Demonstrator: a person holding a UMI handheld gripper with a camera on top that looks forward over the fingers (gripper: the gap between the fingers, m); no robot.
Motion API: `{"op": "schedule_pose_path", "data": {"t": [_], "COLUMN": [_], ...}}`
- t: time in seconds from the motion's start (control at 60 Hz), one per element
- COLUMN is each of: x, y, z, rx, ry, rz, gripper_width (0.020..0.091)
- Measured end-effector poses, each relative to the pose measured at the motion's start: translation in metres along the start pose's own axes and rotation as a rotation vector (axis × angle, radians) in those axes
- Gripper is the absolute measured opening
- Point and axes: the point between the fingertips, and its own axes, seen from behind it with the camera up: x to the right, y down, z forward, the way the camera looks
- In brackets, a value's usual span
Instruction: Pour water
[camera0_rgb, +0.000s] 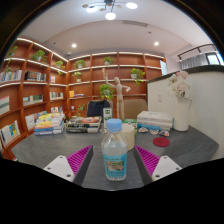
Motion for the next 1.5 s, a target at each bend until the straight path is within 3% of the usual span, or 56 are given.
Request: {"op": "schedule_pose_path", "data": {"t": [0.083,0.167,0.283,0.3,0.383,0.483,0.667,0.85,1.15,1.5], "x": [-0.002,0.004,0.007,0.007,0.001,0.001,-0.008,-0.077,-0.106,-0.046], "y": [0.006,0.011,0.020,0.021,0.017,0.018,0.016,-0.017,-0.067,-0.109], "z": [0.020,0.034,0.047,0.048,0.047,0.045,0.050,0.089,0.139,0.174], "rx": [-0.013,-0.014,-0.005,-0.002,0.016,0.026,-0.003,0.009,0.044,0.233], "ry": [0.011,0.047,0.064,0.069,0.034,0.035,0.070,-0.059,-0.209,-0.295], "rz": [-0.018,-0.035,-0.050,-0.057,-0.049,-0.047,-0.069,0.115,0.913,1.668], "gripper_width": [0.0833,0.0769,0.0546,0.0454,0.0425,0.0334,0.0331,0.0331,0.0330,0.0328]}}
